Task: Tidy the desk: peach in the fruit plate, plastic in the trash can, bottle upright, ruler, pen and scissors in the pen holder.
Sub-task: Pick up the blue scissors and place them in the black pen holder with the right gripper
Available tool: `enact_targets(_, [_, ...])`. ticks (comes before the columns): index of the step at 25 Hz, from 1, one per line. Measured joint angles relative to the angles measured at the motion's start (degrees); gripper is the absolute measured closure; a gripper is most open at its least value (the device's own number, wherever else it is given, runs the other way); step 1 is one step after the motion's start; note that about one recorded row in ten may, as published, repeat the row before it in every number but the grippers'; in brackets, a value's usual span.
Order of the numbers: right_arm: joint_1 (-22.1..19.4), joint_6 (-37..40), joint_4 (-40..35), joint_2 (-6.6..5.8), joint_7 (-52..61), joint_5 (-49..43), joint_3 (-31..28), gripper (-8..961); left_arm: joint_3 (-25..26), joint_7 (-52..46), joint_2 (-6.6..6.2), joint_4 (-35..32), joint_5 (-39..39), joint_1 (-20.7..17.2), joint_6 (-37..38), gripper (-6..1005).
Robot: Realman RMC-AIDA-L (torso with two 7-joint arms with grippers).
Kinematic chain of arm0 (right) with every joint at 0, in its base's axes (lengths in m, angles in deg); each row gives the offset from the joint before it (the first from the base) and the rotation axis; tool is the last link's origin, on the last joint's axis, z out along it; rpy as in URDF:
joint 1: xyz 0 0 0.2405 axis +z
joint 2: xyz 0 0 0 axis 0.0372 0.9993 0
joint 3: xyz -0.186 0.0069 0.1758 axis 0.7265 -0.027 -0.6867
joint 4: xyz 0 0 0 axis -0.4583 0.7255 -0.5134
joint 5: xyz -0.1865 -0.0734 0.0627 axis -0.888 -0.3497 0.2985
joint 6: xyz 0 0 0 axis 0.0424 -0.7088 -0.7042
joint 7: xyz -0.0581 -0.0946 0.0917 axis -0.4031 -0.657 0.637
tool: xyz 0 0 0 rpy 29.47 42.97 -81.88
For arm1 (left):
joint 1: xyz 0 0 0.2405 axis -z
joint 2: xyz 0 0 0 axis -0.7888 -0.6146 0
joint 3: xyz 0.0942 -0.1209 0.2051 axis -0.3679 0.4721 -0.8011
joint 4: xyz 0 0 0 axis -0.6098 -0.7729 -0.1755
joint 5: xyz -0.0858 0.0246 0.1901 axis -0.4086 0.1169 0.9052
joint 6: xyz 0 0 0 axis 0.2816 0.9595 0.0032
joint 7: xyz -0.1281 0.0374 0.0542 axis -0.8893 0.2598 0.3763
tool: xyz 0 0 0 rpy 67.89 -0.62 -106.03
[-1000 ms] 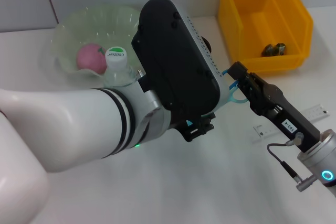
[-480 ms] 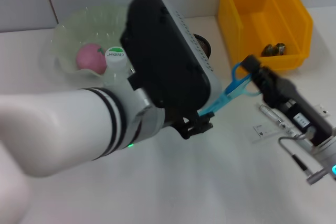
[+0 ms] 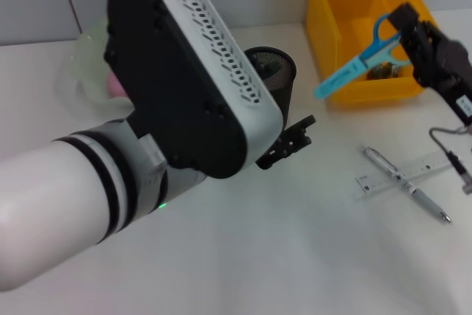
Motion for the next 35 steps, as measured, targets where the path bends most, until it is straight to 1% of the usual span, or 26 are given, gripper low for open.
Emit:
enact_targets(3, [0.7,0.0,-1.0,-0.02,0.1,0.0,-0.4,873,0.3,1.1,-0.04,0.0,-1.4,-0.3,-0.5,294])
enact_targets(4, [1.0,-0.1,-1.5,-0.02,0.2,0.0,-0.5,873,1.3,3.1,-0.10,-0.1,-4.3,-0.7,-0.8,295])
enact_targets(5, [1.3,-0.2,-2.3,-0.03,0.6,0.0,-0.7,873,4.5,10.6,-0.20,0.0,-14.1,-2.1,-1.0,295])
enact_targets(6, [1.3,-0.2,-2.3,-0.03,0.6,0.0,-0.7,873,4.5,10.6,-0.20,0.0,-14.1,-2.1,-1.0,295])
enact_targets(8, [1.6,-0.2,-3.2,-0.02,1.0,0.0,-0.8,873,6.7,18.9,-0.21,0.4,-22.9,-3.8,-1.0,296])
enact_targets(9, [1.8,-0.2,-3.7,-0.02,1.2,0.0,-0.8,873,8.4,25.8,-0.21,0.9,-30.1,-5.4,-0.7,297])
enact_targets(10, [2.3,-0.2,-4.6,-0.02,1.4,0.1,-0.9,873,9.1,28.4,-0.20,1.2,-33.0,-5.9,-0.4,297])
enact_targets(11, [2.3,-0.2,-4.6,-0.02,1.4,0.1,-0.9,873,10.4,32.6,-0.18,1.8,-37.7,-6.7,0.2,297])
enact_targets(12, [2.5,-0.2,-5.2,-0.03,1.4,0.1,-0.9,873,10.4,32.6,-0.18,1.8,-37.7,-6.7,0.2,296])
enact_targets(13, [2.7,-0.2,-5.5,-0.03,1.4,0.1,-0.9,873,14.8,40.6,-0.18,4.3,-48.7,-7.6,3.8,296])
enact_targets(14, [3.0,-0.2,-5.7,-0.03,1.4,0.1,-0.8,873,14.8,40.6,-0.18,4.3,-48.7,-7.6,3.8,296])
enact_targets(15, [3.9,-0.3,-6.3,-0.03,1.4,0.1,-0.5,873,17.4,44.2,-0.20,5.8,-54.1,-7.8,6.3,296])
enact_targets(17, [4.2,-0.4,-6.5,-0.03,1.4,0.1,-0.4,873,17.4,44.2,-0.20,5.8,-54.1,-7.8,6.3,296])
enact_targets(18, [4.7,-0.6,-6.8,-0.03,1.4,0.0,-0.3,873,21.4,49.8,-0.16,8.7,-62.8,-7.8,11.6,296])
enact_targets(19, [5.2,-0.9,-7.0,-0.03,1.4,-0.1,-0.1,874,21.4,49.8,-0.16,8.7,-62.8,-7.8,11.6,297])
enact_targets(20, [6.1,-1.7,-7.1,-0.03,1.4,-0.2,0.0,874,31.6,65.1,-0.08,20.2,-81.8,-6.4,29.8,297])
enact_targets(21, [6.1,-1.7,-7.1,-0.03,1.4,-0.2,0.0,874,36.4,74.3,-0.07,30.5,-89.4,-4.5,41.0,297])
enact_targets(23, [7.0,-2.8,-7.3,0.00,0.6,-0.4,0.4,874,36.4,74.3,-0.07,30.5,-89.4,-4.5,41.0,297])
enact_targets(24, [7.5,-3.4,-7.4,0.03,0.0,-0.4,0.8,874,42.2,85.5,-0.02,47.4,-95.0,-0.8,52.9,297])
enact_targets(25, [8.4,-4.6,-7.5,0.05,-0.9,-0.5,2.0,874,44.0,89.7,-0.01,54.9,-95.2,0.9,55.6,298])
enact_targets(26, [8.4,-4.6,-7.5,0.05,-0.9,-0.5,2.0,874,45.4,93.8,-0.04,61.2,-95.2,2.3,57.3,300])
enact_targets(28, [9.3,-5.9,-7.6,0.06,-1.6,-0.5,3.1,874,45.4,93.8,-0.04,61.2,-95.2,2.3,57.3,302])
enact_targets(29, [9.7,-6.5,-7.7,0.08,-1.8,-0.5,3.5,874,46.3,97.3,-0.08,66.7,-95.2,3.4,58.2,304])
enact_targets(30, [10.2,-7.0,-7.7,0.12,-2.2,-0.5,4.1,874,47.4,103.9,-0.24,76.5,-94.7,5.1,58.8,305])
enact_targets(33, [11.5,-8.2,-7.5,0.28,-4.5,-0.2,5.8,874,47.5,104.6,-0.26,77.2,-94.6,5.2,58.7,305])
enact_targets(35, [12.3,-9.4,-7.3,0.32,-5.3,-0.3,6.0,874,47.5,104.6,-0.26,77.2,-94.6,5.2,58.7,305])
